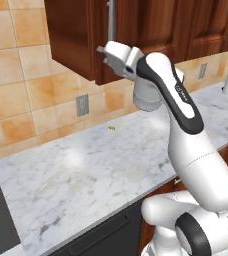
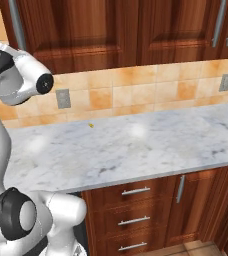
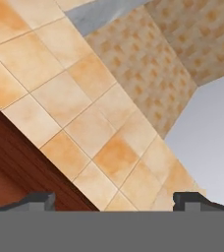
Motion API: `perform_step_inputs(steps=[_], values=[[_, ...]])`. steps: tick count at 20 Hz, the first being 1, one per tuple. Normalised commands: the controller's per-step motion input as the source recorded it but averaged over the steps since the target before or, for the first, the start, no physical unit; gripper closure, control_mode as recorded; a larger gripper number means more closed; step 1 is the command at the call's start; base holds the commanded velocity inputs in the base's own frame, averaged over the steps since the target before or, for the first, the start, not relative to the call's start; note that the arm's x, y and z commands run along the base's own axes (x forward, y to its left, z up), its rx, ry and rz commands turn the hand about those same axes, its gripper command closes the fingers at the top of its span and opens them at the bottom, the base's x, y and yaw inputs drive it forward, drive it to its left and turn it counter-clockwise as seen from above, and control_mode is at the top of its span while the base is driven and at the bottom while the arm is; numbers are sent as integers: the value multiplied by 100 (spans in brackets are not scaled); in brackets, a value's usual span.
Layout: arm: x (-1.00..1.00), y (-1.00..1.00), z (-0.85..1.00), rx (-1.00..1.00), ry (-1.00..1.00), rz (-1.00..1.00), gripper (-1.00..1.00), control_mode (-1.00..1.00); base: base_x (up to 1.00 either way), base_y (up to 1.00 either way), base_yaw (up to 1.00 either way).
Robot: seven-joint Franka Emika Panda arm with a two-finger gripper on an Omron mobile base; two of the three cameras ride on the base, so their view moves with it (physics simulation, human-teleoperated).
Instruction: Pick the mug and place it in the sink. Pick the bowl and place it in the open cabinet and then close the cabinet.
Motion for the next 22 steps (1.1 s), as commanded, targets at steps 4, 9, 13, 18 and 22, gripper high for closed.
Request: perform_step_inputs(steps=[4, 9, 13, 18, 22], values=[[100, -1, -76, 1, -16, 0, -100, -100, 0, 0, 0], [100, 0, -70, 0, -17, 0, -100, -100, 0, 0, 0], [100, 0, -67, 0, -16, -1, -100, -100, 0, 0, 0], [100, 0, -69, 0, -14, -1, -100, -100, 0, 0, 0], [100, 0, -47, 0, -17, -5, -100, -100, 0, 0, 0]])
